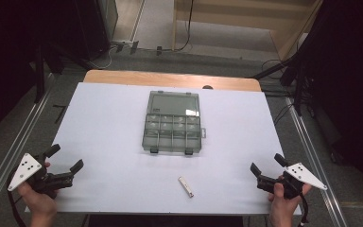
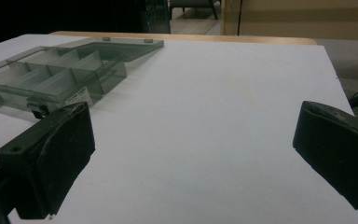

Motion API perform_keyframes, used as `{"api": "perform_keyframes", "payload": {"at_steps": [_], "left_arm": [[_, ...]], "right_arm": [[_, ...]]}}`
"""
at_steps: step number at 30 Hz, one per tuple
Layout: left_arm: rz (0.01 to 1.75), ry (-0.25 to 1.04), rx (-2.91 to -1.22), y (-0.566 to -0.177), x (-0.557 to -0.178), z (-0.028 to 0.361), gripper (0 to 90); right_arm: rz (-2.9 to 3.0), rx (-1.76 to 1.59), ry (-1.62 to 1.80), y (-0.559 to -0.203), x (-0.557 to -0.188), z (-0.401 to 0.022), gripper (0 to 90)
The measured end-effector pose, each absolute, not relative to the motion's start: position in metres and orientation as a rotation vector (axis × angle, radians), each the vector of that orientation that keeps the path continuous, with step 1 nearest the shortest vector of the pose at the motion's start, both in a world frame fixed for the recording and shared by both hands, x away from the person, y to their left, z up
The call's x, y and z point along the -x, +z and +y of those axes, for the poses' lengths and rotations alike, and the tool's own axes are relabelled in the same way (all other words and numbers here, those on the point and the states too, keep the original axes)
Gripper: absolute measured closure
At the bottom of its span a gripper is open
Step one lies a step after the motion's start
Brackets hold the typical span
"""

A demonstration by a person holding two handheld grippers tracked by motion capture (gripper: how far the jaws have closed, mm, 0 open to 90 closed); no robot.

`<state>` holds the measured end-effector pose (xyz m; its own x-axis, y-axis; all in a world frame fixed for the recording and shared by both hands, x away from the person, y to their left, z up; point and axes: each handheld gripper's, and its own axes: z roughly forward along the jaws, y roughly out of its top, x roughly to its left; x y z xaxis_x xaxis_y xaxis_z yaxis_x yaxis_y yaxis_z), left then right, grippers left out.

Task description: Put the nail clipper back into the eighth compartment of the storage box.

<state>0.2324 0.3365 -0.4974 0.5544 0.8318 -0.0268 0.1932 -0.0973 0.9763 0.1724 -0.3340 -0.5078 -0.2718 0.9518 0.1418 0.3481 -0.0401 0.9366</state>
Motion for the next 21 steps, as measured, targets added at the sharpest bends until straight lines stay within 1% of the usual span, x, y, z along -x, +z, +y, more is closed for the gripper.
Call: {"api": "perform_keyframes", "payload": {"at_steps": [10,15,16,17,18,19,21], "left_arm": [[0.879,0.679,-1.624,-0.497,-0.232,0.335,0.0],[0.881,0.678,-1.627,-0.498,-0.232,0.334,0.0],[0.879,0.679,-1.629,-0.498,-0.232,0.334,0.0],[0.879,0.679,-1.629,-0.498,-0.232,0.334,0.0],[0.879,0.679,-1.629,-0.498,-0.232,0.334,0.0],[0.878,0.679,-1.631,-0.498,-0.232,0.334,0.0],[0.878,0.678,-1.631,-0.498,-0.232,0.334,0.0]], "right_arm": [[1.691,-1.332,1.345,-0.495,-0.171,-0.322,0.3],[1.732,-1.295,1.36,-0.488,-0.171,-0.31,6.5],[1.732,-1.295,1.36,-0.488,-0.171,-0.31,6.5],[1.751,-1.272,1.368,-0.485,-0.172,-0.305,9.3],[1.751,-1.272,1.368,-0.485,-0.172,-0.305,9.3],[1.768,-1.263,1.375,-0.483,-0.172,-0.3,14.3],[1.776,-1.259,1.379,-0.482,-0.173,-0.298,14.0]]}}
